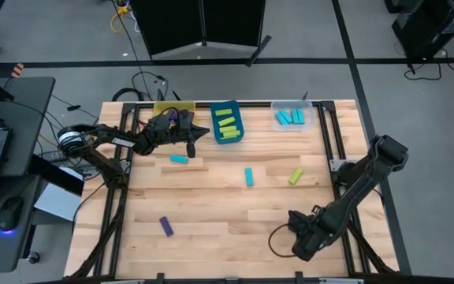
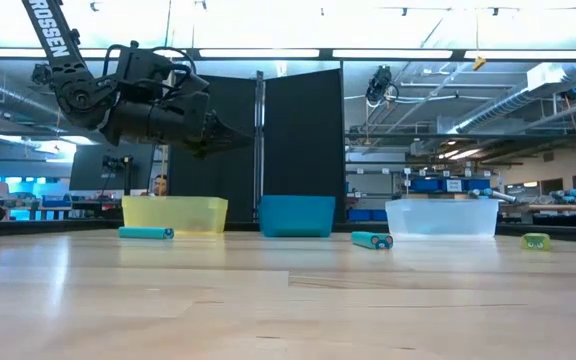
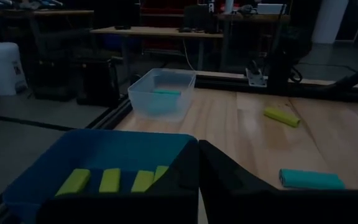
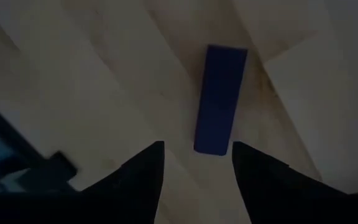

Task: Sort blocks
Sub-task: Put the violet block into the yellow bin

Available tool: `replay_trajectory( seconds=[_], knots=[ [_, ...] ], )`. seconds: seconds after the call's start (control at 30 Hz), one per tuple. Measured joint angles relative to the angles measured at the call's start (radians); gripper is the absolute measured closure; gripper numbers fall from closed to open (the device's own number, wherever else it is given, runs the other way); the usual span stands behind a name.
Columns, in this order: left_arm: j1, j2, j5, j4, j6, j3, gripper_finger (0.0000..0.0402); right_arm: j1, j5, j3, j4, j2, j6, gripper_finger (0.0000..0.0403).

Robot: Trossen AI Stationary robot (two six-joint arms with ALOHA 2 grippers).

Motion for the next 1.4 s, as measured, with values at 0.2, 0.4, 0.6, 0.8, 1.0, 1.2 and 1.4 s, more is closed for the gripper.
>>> replay_trajectory(
  seconds=[0.2, 0.4, 0.6, 0.8, 1.0, 1.2, 1.4],
  knots=[
    [0.000, 0.000, 0.000, 0.000, -0.003, 0.000, 0.0392, 0.007, 0.000, 0.000, 0.041, 0.079, 0.006, 0.0197],
    [0.000, 0.000, 0.000, 0.001, -0.003, 0.000, 0.0392, 0.008, -0.004, -0.015, 0.035, 0.095, 0.031, 0.0197],
    [0.000, 0.000, 0.001, -0.003, -0.003, 0.000, 0.0392, 0.031, -0.030, -0.085, 0.126, 0.094, 0.040, 0.0197],
    [0.000, 0.000, 0.001, -0.004, -0.004, 0.000, 0.0392, 0.030, -0.044, -0.123, 0.193, 0.089, 0.041, 0.0207],
    [0.000, 0.000, 0.001, -0.005, -0.029, 0.000, 0.0392, 0.030, -0.045, -0.124, 0.180, 0.089, -0.001, 0.0251],
    [0.000, 0.000, 0.001, -0.005, -0.055, 0.000, 0.0392, 0.026, -0.051, -0.124, 0.172, 0.089, -0.057, 0.0286],
    [0.000, 0.000, 0.004, -0.004, -0.123, 0.000, 0.0392, -0.011, -0.062, -0.123, 0.143, 0.087, -0.126, 0.0286]
  ],
)
